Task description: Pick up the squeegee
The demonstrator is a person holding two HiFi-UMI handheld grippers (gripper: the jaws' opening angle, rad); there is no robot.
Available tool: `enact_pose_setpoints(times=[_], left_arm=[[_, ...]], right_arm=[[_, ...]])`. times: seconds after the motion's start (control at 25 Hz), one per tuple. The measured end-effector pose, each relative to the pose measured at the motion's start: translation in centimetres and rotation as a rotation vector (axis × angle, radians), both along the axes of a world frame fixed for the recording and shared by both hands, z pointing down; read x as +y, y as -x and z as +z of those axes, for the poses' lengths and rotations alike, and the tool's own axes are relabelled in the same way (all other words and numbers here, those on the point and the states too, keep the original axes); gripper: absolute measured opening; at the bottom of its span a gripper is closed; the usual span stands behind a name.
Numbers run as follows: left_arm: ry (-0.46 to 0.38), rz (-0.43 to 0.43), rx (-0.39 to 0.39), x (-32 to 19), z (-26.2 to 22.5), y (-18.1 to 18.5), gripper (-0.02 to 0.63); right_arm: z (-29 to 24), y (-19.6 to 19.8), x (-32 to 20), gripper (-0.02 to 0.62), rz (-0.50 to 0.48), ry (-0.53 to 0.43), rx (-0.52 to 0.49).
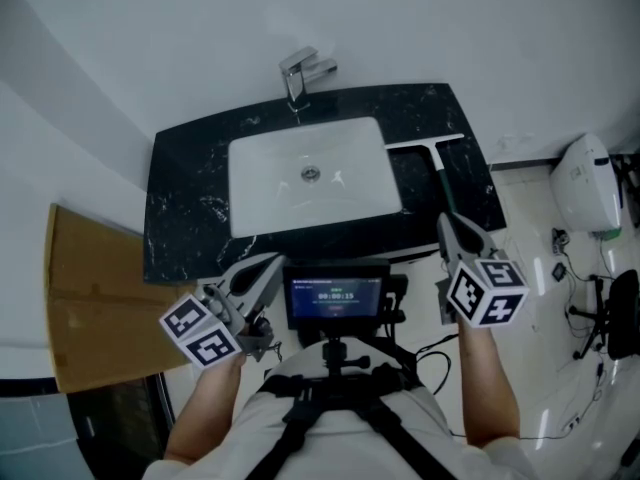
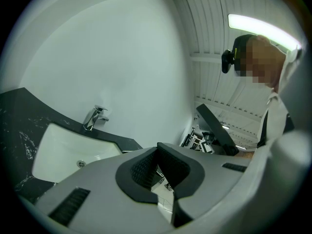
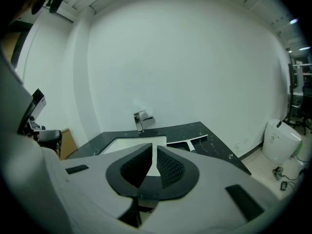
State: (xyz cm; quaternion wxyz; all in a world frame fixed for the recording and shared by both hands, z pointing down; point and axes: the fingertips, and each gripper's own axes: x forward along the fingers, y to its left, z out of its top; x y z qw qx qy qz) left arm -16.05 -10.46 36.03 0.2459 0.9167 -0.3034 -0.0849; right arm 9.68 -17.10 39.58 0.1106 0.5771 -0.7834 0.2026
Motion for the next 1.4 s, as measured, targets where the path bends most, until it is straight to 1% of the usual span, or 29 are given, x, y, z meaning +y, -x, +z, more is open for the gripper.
enact_pose_setpoints(times=[0.2, 0.48, 0.88, 1.4], left_arm=[[0.001, -0.008, 0.0, -0.3, -0.1, 0.1, -0.003], [-0.002, -0.011, 0.003, -0.3, -0.1, -0.1, -0.003], [0.005, -0.007, 0.005, -0.5, 0.2, -0.6, -0.003], [0.018, -0.038, -0.001, -1.1, 0.4, -0.7, -0.003]], right_arm=[[0.0, -0.1, -0.7, -0.003, -0.002, 0.002, 0.016], [0.2, 0.0, -1.1, -0.003, -0.017, 0.008, 0.027], [0.8, -0.6, -2.0, -0.003, -0.015, 0.02, 0.036], [1.8, -1.2, -3.4, -0.003, -0.036, 0.036, 0.054]])
